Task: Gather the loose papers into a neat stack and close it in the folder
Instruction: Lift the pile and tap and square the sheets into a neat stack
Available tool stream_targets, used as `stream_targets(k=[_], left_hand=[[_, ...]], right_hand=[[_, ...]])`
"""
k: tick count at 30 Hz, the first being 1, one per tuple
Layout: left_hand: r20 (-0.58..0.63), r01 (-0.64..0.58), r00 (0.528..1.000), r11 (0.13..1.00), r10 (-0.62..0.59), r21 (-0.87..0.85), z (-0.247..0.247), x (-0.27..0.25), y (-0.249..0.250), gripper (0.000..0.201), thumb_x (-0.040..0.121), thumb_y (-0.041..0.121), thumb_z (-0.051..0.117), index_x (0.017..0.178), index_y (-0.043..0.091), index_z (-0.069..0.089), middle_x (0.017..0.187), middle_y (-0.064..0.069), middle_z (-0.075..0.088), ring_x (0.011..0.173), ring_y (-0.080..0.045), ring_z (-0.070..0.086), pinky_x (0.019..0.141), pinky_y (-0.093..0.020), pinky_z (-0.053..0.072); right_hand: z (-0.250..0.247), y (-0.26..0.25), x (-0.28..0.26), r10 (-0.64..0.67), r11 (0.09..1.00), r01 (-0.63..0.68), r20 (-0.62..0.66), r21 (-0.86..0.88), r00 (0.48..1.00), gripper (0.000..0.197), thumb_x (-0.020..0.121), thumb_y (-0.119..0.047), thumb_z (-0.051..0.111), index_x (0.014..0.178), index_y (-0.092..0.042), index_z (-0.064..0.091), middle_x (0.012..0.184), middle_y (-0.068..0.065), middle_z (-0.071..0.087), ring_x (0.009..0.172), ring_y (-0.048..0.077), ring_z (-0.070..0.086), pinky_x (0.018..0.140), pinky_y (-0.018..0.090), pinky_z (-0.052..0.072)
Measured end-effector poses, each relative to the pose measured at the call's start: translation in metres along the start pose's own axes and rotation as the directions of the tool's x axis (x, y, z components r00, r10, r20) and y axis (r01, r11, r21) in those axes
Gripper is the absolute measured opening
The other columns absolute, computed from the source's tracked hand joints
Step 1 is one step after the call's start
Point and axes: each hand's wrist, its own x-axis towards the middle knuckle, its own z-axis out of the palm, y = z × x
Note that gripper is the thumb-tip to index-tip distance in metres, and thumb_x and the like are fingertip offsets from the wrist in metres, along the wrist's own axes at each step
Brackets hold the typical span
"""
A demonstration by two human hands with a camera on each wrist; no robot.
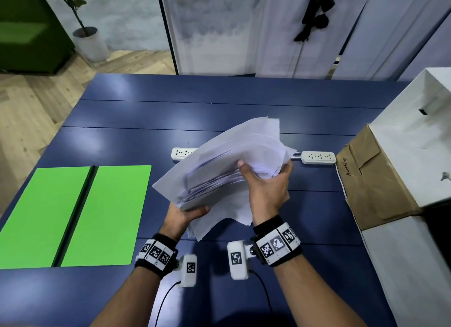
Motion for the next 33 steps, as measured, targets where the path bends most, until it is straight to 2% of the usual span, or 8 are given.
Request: stream_targets(k=[5,10,15,18,21,26,29,33], left_hand=[[-0.014,0.025,1.0,1.0,-0.025,0.007,-0.006,-0.002,-0.003,0.046,0.065,-0.001,0.081,0.108,0.013,0.071,0.101,0.007,0.078,0.094,-0.007,0.072,0.083,-0.018,0.054],[-0.049,0.078,0.996,0.997,-0.077,0.008,-0.009,-0.001,-0.006,0.038,0.058,0.004,0.085,0.091,0.02,0.08,0.092,0.008,0.079,0.085,-0.005,0.072,0.081,-0.024,0.056],[-0.06,0.023,0.998,1.0,-0.022,0.006,-0.007,0.002,-0.001,0.051,0.059,-0.002,0.08,0.106,0.016,0.068,0.097,0.01,0.078,0.09,-0.004,0.07,0.082,-0.021,0.055],[-0.044,0.006,0.999,1.0,-0.006,0.009,-0.009,0.003,-0.003,0.054,0.063,-0.002,0.082,0.113,0.016,0.069,0.11,0.006,0.076,0.101,-0.011,0.07,0.091,-0.025,0.055],[-0.033,0.027,0.999,0.999,-0.026,0.018,-0.005,0.001,0.002,0.051,0.063,-0.002,0.08,0.109,0.015,0.068,0.101,0.011,0.078,0.094,-0.004,0.071,0.082,-0.017,0.054],[-0.01,0.037,0.999,0.999,-0.037,-0.004,0.0,0.001,0.004,0.05,0.065,-0.007,0.081,0.11,0.01,0.068,0.097,0.012,0.078,0.091,-0.002,0.072,0.079,-0.015,0.053],[-0.033,0.04,0.999,0.999,-0.041,-0.008,-0.001,0.001,0.003,0.049,0.063,-0.001,0.08,0.109,0.009,0.068,0.098,0.01,0.078,0.09,-0.003,0.072,0.08,-0.015,0.053],[-0.071,0.027,0.997,0.999,-0.029,-0.027,-0.005,0.004,-0.001,0.044,0.067,-0.009,0.08,0.108,0.006,0.071,0.098,0.004,0.079,0.091,-0.009,0.072,0.083,-0.024,0.054]], right_hand=[[-0.011,-0.012,0.002,0.047,0.96,-0.056,0.039,0.274,0.998,0.034,0.079,-0.074,0.059,0.105,-0.052,0.06,0.092,-0.042,0.065,0.104,0.003,0.06,0.099,0.026,0.04],[-0.014,-0.011,0.011,0.016,0.878,-0.051,0.078,0.476,0.997,0.035,0.09,-0.023,0.069,0.124,-0.013,0.067,0.114,-0.005,0.076,0.109,0.01,0.07,0.103,0.033,0.051],[-0.015,-0.002,0.015,0.004,0.882,-0.058,0.116,0.468,0.993,0.038,0.084,0.003,0.068,0.121,-0.004,0.065,0.101,-0.002,0.077,0.088,0.007,0.072,0.082,0.026,0.052],[-0.013,0.0,0.012,-0.039,0.885,-0.028,0.135,0.465,0.99,0.044,0.082,-0.019,0.08,0.124,-0.015,0.065,0.109,-0.004,0.077,0.102,0.011,0.073,0.09,0.029,0.054],[-0.01,0.001,0.01,-0.06,0.953,0.039,0.062,0.3,0.996,0.068,0.064,-0.041,0.088,0.123,-0.03,0.056,0.103,-0.019,0.073,0.103,0.007,0.07,0.097,0.035,0.054],[-0.007,0.005,0.007,-0.103,0.994,0.103,0.004,-0.032,0.995,0.092,0.054,-0.035,0.085,0.135,-0.033,0.04,0.109,-0.019,0.061,0.108,0.02,0.066,0.106,0.04,0.046],[-0.004,0.012,0.008,-0.127,0.992,0.126,0.031,0.023,0.991,0.094,0.054,-0.043,0.086,0.136,-0.035,0.042,0.116,-0.018,0.064,0.111,0.015,0.065,0.105,0.04,0.047],[-0.011,0.019,0.018,-0.184,0.927,0.123,0.145,0.355,0.972,0.053,0.082,-0.041,0.08,0.126,-0.016,0.063,0.113,-0.007,0.074,0.105,0.008,0.07,0.093,0.028,0.052]])
